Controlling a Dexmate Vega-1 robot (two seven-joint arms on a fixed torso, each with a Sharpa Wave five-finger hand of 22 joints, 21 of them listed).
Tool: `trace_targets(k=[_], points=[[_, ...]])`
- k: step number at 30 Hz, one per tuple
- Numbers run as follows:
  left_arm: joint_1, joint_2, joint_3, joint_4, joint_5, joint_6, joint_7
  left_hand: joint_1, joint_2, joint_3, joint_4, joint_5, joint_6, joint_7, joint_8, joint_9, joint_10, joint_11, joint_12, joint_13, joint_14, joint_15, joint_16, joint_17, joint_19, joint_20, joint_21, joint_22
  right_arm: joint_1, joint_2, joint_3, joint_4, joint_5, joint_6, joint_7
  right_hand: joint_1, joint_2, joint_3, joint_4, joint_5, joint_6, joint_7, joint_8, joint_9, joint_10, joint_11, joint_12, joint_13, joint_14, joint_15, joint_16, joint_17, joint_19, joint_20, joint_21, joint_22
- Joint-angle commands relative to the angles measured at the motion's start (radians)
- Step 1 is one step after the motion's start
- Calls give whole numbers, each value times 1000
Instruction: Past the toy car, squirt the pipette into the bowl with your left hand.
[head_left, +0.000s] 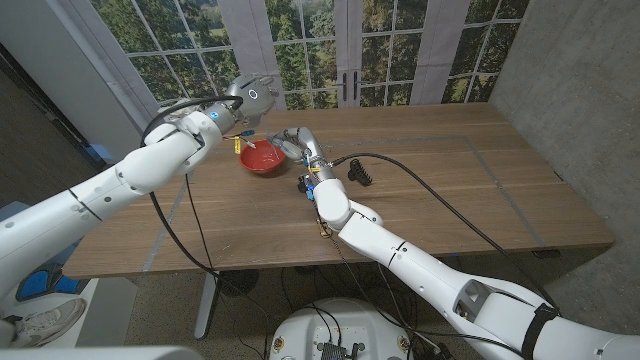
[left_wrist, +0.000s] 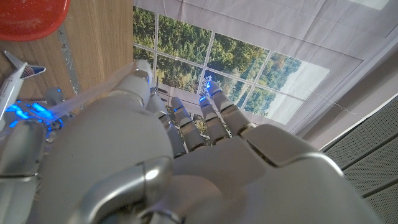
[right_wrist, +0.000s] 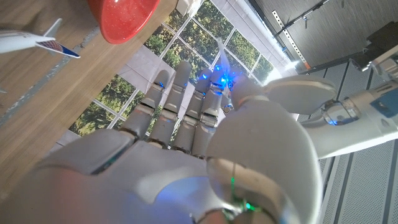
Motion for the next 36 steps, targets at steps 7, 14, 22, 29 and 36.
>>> trace_targets(k=[7, 14, 22, 29, 36], points=[[16, -9, -7, 3, 22, 42, 40, -9, 5, -32, 9, 9, -213, -25, -92, -16, -11, 2, -4, 2, 10, -164, -4, 3, -1, -10, -2, 3, 2, 16, 11, 82, -26, 130, -9, -13, -22, 20, 2, 35, 0, 9, 21, 26, 16, -4, 7, -1, 12, -138, -19, -3, 2, 4, 9, 1], [29, -27, -7, 13, 54, 94, 78, -62, 8, -63, 23, 11, -348, -36, -151, -23, -57, 5, -9, 3, 5, -161, -6, 4, -7, -8, -4, 4, 3, 24, 17, 109, -30, 170, -15, -18, -25, 24, 3, 50, -5, 7, 29, 38, 14, -7, 5, -1, 14, -140, -23, 2, 0, 3, 12, 0], [73, -106, -31, 31, 18, 228, 153, -158, 23, -80, 63, 8, -367, -34, -150, -21, -74, 6, -6, 3, 14, -160, -2, 8, -13, 1, -6, 4, 1, 32, 30, 133, -24, 209, -19, -23, -28, 25, 4, 63, -12, 6, 36, 51, 13, -10, 5, 2, 15, -140, -24, 12, -2, 3, 15, 0], [104, -194, -63, 24, -84, 343, 204, -235, 50, -85, 98, 3, -353, -13, -143, -25, -56, 7, 1, 4, 28, -161, 2, 10, -15, 14, -6, 5, 2, 40, 37, 150, -24, 227, -25, -27, -28, 28, 4, 76, -15, 2, 44, 62, 14, -9, 4, 2, 14, -142, -26, 20, -5, 4, 17, -1], [133, -285, -99, -13, -222, 447, 226, -295, 67, -85, 125, -2, -339, 16, -139, -29, -33, 10, 7, 5, 37, -149, 3, 10, -15, 31, -5, 5, -1, 45, 46, 160, -24, 244, -39, -29, -30, 31, 4, 86, -18, 2, 50, 72, 11, -10, 3, 4, 14, -142, -29, 26, -6, 2, 20, -1]])
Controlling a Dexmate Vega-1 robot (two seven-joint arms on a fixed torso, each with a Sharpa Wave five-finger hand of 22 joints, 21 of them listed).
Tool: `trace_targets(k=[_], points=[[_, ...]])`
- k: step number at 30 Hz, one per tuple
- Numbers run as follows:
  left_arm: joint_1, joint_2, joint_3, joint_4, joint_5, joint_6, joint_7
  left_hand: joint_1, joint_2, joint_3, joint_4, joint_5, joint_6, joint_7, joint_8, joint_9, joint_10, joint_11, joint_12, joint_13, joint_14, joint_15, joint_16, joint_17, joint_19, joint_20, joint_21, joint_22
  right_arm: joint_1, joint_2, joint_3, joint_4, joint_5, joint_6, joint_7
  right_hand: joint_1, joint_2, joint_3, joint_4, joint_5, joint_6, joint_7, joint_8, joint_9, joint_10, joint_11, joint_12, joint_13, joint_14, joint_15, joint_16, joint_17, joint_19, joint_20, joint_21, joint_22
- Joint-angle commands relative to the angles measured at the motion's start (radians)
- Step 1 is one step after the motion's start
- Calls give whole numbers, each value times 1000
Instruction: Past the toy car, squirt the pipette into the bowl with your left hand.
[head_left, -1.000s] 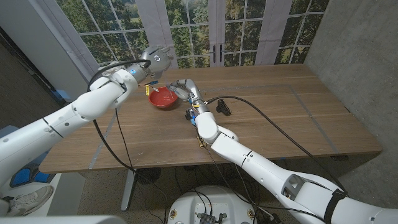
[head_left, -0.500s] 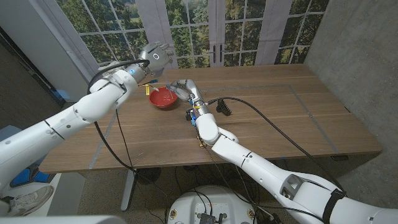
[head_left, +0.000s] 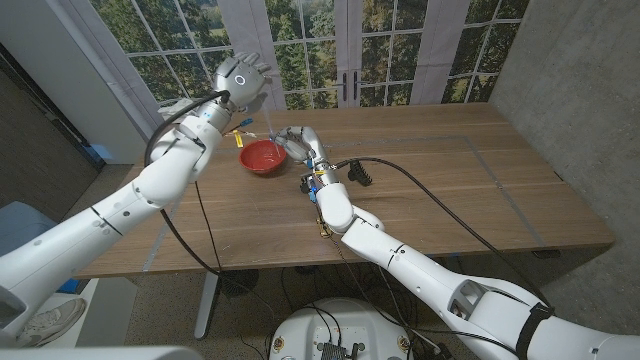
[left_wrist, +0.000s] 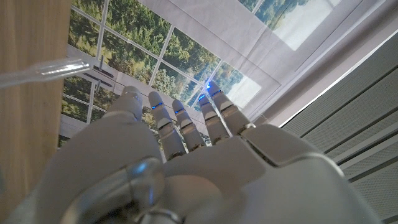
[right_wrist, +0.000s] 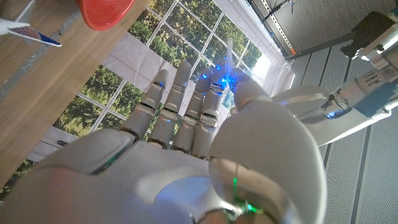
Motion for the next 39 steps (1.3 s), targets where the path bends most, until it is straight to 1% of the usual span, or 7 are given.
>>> trace_targets(k=[1, 7, 10, 16, 21, 28, 39], points=[[52, -137, -58, -48, -203, 172, 47, -39, 3, 2, 21, -6, 4, 23, 8, 1, 23, 4, 10, 5, 13, -144, 7, 4, 2, 15, -1, 5, -3, 12, 16, 25, 1, 38, -20, -5, -5, 11, 0, 13, -4, 2, 9, 9, 9, -8, 3, 4, 9, -137, -3, 7, -6, 2, 9, 3], [87, -195, -135, -113, -434, 210, 23, -80, -9, -6, 33, -9, 9, 44, 8, -1, 28, 5, 9, 5, 22, -125, 8, 3, -5, 28, -4, 5, -7, 13, 23, 25, -2, 51, -33, -7, -6, 13, 0, 22, -6, 2, 14, 17, 9, -8, 2, 4, 9, -137, -3, 13, -8, 2, 11, 3], [107, -221, -195, -148, -592, 212, -4, -110, -29, -15, 34, -10, -5, 68, 1, -3, 30, 10, 8, 5, 21, -105, 5, 2, -21, 42, -10, 5, -8, 12, 27, 22, -3, 55, -36, -9, -7, 14, -1, 27, -7, 3, 17, 22, 9, -6, 2, 4, 9, -137, -6, 16, -8, 2, 13, 3], [133, -241, -259, -190, -799, 245, -17, -127, -61, -24, 17, -10, -40, 92, -13, -6, 19, 27, 3, 5, 14, -86, 1, -1, -38, 55, -14, 4, -9, 14, 37, 34, 1, 82, -46, -12, -8, 16, 0, 33, -9, 2, 21, 28, 8, -7, 2, 6, 9, -136, -8, 20, -9, 2, 15, 3], [161, -277, -337, -204, -1011, 229, -9, -152, -85, -30, 1, -8, -110, 109, -29, -6, -21, 59, -7, 6, -4, -67, -3, 0, -71, 67, -20, 6, -12, 17, 45, 40, 2, 110, -56, -13, -9, 17, 0, 38, -11, 2, 24, 34, 9, -12, 2, 5, 11, -137, -7, 26, -10, 1, 17, 2], [175, -271, -379, -201, -1208, 235, 19, -166, -100, -32, -15, -8, -166, 124, -32, -6, -56, 72, -10, 6, -20, -50, -3, 1, -94, 75, -22, 7, -16, 22, 53, 63, 0, 166, -67, -17, -10, 19, 0, 47, -13, -1, 29, 42, 9, -12, 1, 5, 10, -136, -10, 32, -11, 1, 20, 2], [182, -247, -440, -137, -1537, 161, 7, -172, -128, -36, -44, -7, -220, 136, -28, -7, -115, 97, -14, 7, -58, -28, -8, 1, -125, 87, -24, 8, -16, 30, 60, 98, -19, 233, -78, -24, -12, 21, 2, 58, -16, -3, 28, 41, 7, -16, 0, 7, 10, -135, -14, 42, -13, 1, 25, 2]])
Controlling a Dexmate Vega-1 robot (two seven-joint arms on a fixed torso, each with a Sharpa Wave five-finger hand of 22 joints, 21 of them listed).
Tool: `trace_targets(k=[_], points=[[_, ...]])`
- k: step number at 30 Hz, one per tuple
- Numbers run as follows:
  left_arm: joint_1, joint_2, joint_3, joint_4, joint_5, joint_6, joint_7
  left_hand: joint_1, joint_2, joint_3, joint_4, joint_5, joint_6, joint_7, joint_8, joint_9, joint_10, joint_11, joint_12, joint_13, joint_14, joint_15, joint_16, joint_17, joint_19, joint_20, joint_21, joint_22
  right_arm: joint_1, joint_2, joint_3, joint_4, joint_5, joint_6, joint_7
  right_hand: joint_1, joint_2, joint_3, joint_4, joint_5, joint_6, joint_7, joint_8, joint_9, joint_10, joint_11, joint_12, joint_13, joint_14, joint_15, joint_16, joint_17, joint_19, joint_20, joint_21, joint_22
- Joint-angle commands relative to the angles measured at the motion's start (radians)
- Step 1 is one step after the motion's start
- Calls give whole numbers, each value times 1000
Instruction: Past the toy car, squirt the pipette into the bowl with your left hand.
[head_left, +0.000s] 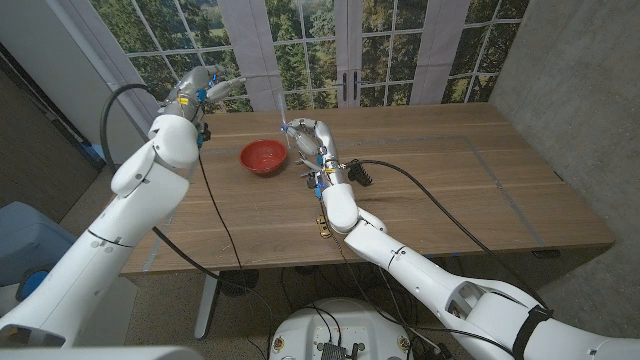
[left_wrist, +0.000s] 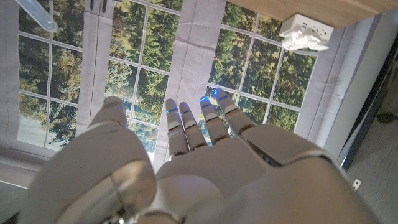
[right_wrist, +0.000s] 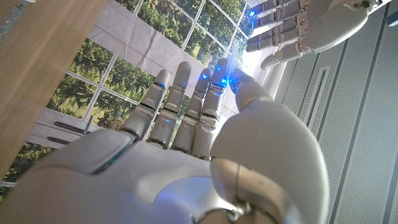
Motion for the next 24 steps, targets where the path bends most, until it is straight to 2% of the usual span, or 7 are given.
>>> trace_targets(k=[1, 7, 12, 16, 24], points=[[13, 19, -74, 51, -424, -58, -9, 5, -12, 2, -15, -2, -10, 2, 3, 2, -18, 10, 0, 1, -19, -25, -5, 1, -14, 4, -1, 3, -3, 7, 9, 32, -18, 68, -13, -10, 2, 7, -1, 8, -3, 0, 6, 0, 7, -19, 0, 3, 9, -135, -4, 7, -2, -2, 8, 1], [19, 64, -72, 75, -529, -102, 3, 8, -22, 2, -28, -2, -19, 3, 6, 2, -42, 18, -1, 1, -36, -16, -5, 1, -30, 12, -3, 3, -2, 10, 11, 37, -35, 77, -23, -14, 2, 8, -1, 13, -3, -2, 7, 0, 4, -20, 0, 4, 8, -135, -6, 12, -4, -3, 11, 1], [21, 101, -69, 99, -611, -146, -7, 16, -33, 2, -40, -2, -11, -7, 13, 2, -49, 16, 1, 1, -42, -14, -4, 1, -34, 17, -2, 3, -1, 10, 10, 40, -47, 84, -25, -15, 2, 10, -1, 16, -3, -3, 6, -1, 8, -17, 0, 2, 9, -135, -9, 14, -5, -4, 12, 1], [18, 148, -51, 110, -641, -174, -12, 42, -60, 4, -66, 0, 23, -21, 31, 1, -50, 14, 8, 1, -49, -10, 0, 1, -38, 18, 1, 2, -1, 10, 9, 41, -52, 84, -25, -16, 1, 11, -2, 19, -2, -3, 7, -2, 9, -16, 0, 2, 10, -136, -10, 17, -6, -4, 13, 1], [-7, 163, -34, 158, -773, -223, -39, 73, -76, 11, -80, 4, 75, -31, 48, -1, -35, 8, 19, 0, -43, -8, 6, 1, -28, 19, 8, 1, 1, 9, 3, 46, -72, 102, -30, -19, 0, 12, -3, 24, -3, -3, 7, -3, 9, -18, 0, 3, 11, -137, -12, 22, -8, -5, 16, 0]])
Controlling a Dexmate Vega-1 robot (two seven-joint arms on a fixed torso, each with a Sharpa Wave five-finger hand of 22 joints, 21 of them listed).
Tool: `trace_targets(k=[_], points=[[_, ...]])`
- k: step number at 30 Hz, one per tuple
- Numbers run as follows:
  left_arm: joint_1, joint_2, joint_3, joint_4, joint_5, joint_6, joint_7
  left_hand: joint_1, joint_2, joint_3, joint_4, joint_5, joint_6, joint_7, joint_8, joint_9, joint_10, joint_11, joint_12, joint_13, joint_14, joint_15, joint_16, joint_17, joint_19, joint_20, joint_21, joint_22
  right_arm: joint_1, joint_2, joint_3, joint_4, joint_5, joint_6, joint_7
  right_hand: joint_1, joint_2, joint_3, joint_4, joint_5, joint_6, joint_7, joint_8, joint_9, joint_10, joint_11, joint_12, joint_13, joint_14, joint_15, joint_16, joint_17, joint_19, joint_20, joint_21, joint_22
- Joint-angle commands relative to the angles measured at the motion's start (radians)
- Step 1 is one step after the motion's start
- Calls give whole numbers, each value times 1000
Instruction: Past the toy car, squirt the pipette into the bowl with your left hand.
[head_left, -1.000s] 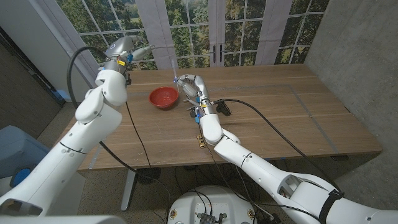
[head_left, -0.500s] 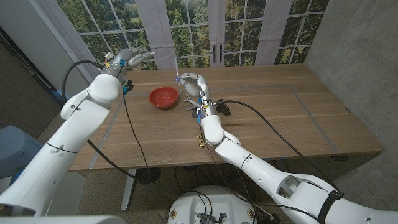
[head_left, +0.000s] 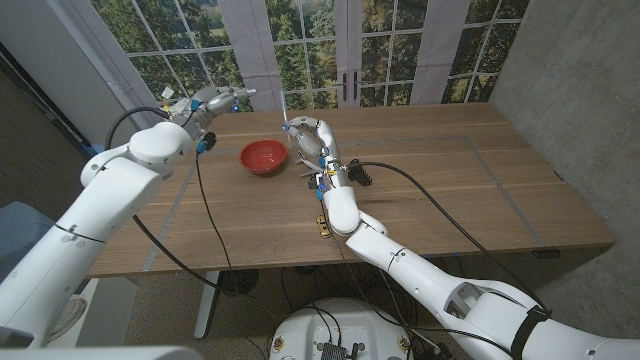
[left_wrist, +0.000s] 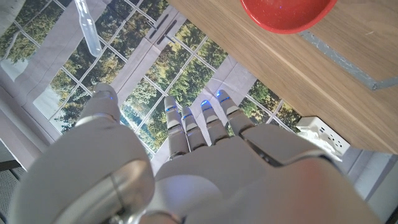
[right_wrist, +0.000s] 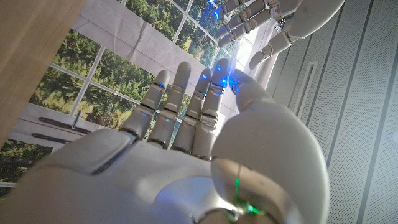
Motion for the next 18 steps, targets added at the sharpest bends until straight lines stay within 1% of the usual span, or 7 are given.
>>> trace_targets(k=[1, 2, 6, 10, 11, 14, 18], points=[[-29, 51, 25, 67, -205, -76, -34, 17, -9, 6, -10, 4, 35, -5, 15, -2, 18, -6, 12, 3, 8, -8, 10, 1, 8, 0, 9, 1, 3, 0, -6, 7, -33, 21, -12, -5, -2, 6, -1, 6, -3, -3, 7, 3, 14, -14, 0, 4, 11, -137, -5, 4, -2, 0, 5, 0], [-33, 54, 28, 74, -220, -81, -38, 23, -10, 8, -11, 5, 51, -11, 18, -3, 23, -10, 14, 2, 14, -8, 12, 1, 9, 0, 10, 1, 3, 1, -6, 8, -32, 24, -10, -6, -3, 6, -1, 7, -3, -4, 8, 4, 13, -12, -1, 3, 11, -137, -5, 5, -3, 0, 6, 0], [-44, 54, 39, 94, -277, -100, -41, 36, -12, 12, -11, 6, 72, -18, 21, -5, 36, -19, 19, 2, 16, -11, 12, 1, 12, 1, 12, 1, 5, 0, -9, 9, -42, 29, -13, -6, -3, 7, -2, 9, -2, -4, 8, 3, 15, -11, 0, 3, 11, -137, -7, 7, -3, 0, 7, 0], [-59, 49, 51, 119, -338, -117, -50, 59, -16, 18, -11, 8, 127, -38, 30, -7, 57, -28, 25, 1, 27, -18, 14, 0, 21, 1, 15, 0, 8, 1, -13, 15, -57, 38, -19, -7, -4, 8, -2, 11, -2, -4, 7, 2, 14, -13, -2, 2, 11, -137, -8, 9, -4, 0, 8, 0], [-62, 52, 56, 122, -347, -120, -49, 65, -17, 20, -12, 8, 140, -39, 31, -8, 64, -30, 26, 0, 28, -18, 14, 0, 23, 1, 16, 0, 9, 2, -14, 17, -57, 40, -19, -8, -4, 8, -2, 11, -1, -4, 8, 1, 14, -14, -2, 3, 12, -137, -8, 10, -4, 0, 8, 0], [-74, 61, 70, 134, -373, -128, -56, 73, -19, 22, -12, 9, 149, -35, 31, -9, 69, -33, 27, 0, 32, -22, 15, 0, 29, -3, 18, 0, 12, 3, -16, 21, -64, 45, -22, -8, -5, 8, -3, 12, -1, -5, 7, 0, 13, -14, -2, 3, 12, -138, -8, 12, -5, -1, 9, 0], [-92, 77, 94, 148, -395, -136, -66, 79, -23, 23, -14, 11, 152, -38, 29, -9, 72, -37, 27, 0, 33, -23, 14, 0, 31, -4, 19, 0, 13, 3, -17, 24, -65, 49, -20, -8, -5, 9, -2, 14, -1, -6, 7, 0, 15, -13, -2, 2, 11, -137, -10, 14, -6, -1, 10, 0]])
